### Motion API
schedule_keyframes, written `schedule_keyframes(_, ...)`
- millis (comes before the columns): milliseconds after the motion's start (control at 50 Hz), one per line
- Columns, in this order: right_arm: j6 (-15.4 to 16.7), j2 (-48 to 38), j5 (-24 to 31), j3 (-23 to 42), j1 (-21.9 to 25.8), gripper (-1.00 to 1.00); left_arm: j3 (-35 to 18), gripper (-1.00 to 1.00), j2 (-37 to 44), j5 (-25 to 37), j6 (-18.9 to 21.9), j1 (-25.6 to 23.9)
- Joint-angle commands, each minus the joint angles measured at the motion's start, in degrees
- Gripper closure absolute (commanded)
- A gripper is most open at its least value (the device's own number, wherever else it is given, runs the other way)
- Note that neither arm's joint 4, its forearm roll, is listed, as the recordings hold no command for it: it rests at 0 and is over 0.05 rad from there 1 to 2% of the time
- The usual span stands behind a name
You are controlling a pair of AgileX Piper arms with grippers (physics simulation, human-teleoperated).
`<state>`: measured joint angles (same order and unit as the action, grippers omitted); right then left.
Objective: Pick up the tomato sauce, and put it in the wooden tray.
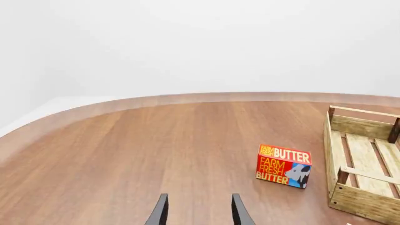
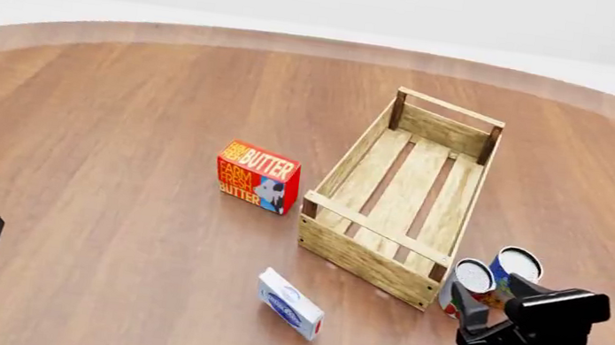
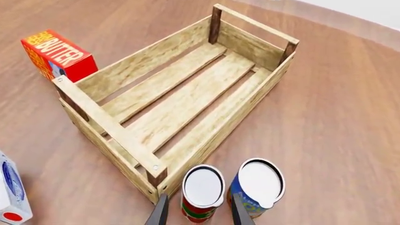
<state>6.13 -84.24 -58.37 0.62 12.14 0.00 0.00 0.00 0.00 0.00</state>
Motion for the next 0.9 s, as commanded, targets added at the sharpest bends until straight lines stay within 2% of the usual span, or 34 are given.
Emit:
schedule_keyframes(20,0.29,-2.62,-1.14,0.78,-0.19,-1.00,0.00,-1.00,0.00,0.00,0.00,0.00)
schedule_keyframes(900,0.08,-14.08,-6.36,3.62,-0.38,-1.00,0.00,-1.00,0.00,0.00,0.00,0.00)
